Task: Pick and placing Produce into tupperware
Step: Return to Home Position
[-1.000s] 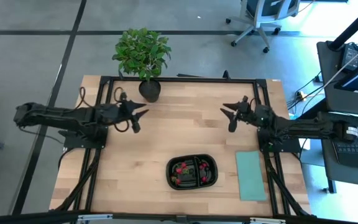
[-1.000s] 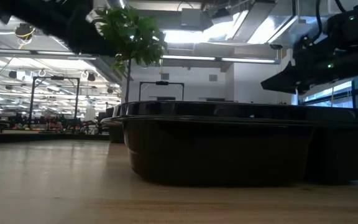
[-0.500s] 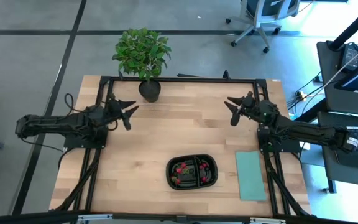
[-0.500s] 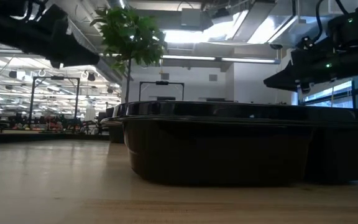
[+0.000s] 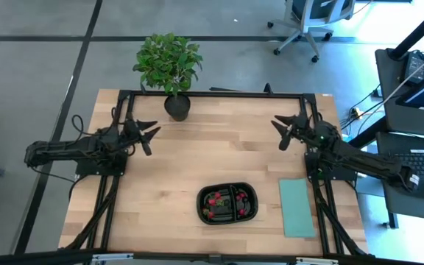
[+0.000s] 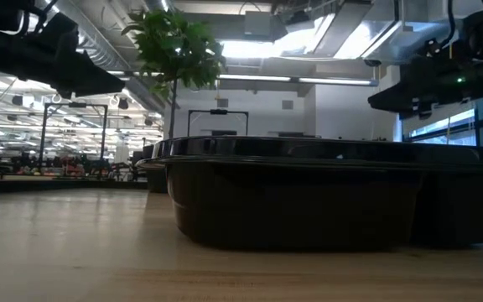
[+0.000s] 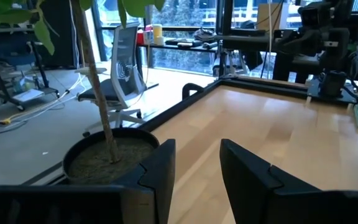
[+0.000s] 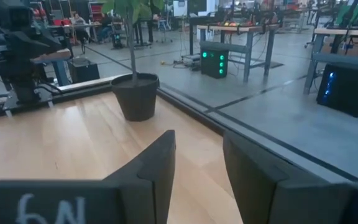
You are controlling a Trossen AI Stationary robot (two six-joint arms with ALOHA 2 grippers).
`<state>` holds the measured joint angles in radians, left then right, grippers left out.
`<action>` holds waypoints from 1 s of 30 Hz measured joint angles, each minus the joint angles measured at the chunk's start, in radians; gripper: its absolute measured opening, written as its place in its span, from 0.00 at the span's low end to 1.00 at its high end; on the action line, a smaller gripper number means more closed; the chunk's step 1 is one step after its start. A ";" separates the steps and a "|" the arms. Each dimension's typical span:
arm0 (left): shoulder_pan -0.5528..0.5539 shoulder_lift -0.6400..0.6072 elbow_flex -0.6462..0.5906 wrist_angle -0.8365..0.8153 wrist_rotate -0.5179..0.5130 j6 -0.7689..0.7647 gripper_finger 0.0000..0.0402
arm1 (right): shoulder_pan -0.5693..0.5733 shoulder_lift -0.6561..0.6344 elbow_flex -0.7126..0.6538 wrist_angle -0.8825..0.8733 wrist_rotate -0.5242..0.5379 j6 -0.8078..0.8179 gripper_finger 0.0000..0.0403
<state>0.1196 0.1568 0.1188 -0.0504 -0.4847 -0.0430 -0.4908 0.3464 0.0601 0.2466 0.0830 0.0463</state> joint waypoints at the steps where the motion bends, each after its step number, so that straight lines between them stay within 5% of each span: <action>1: 0.000 -0.016 0.000 -0.014 0.000 0.000 0.30 | 0.000 -0.022 0.000 -0.018 0.000 0.000 0.34; 8: 0.000 -0.157 0.000 -0.122 -0.012 0.000 0.30 | 0.000 -0.166 0.000 -0.138 0.001 0.001 0.34; 19: 0.000 -0.155 0.002 -0.175 -0.029 -0.016 0.30 | 0.000 -0.344 0.000 -0.291 -0.001 0.020 0.34; 30: 0.000 -0.155 0.002 -0.193 -0.029 -0.029 0.30 | 0.000 -0.345 0.000 -0.274 -0.035 -0.025 0.34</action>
<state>0.1196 0.0021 0.1207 -0.2429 -0.5137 -0.0719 -0.4904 0.0010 0.0597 -0.0276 0.0475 0.0217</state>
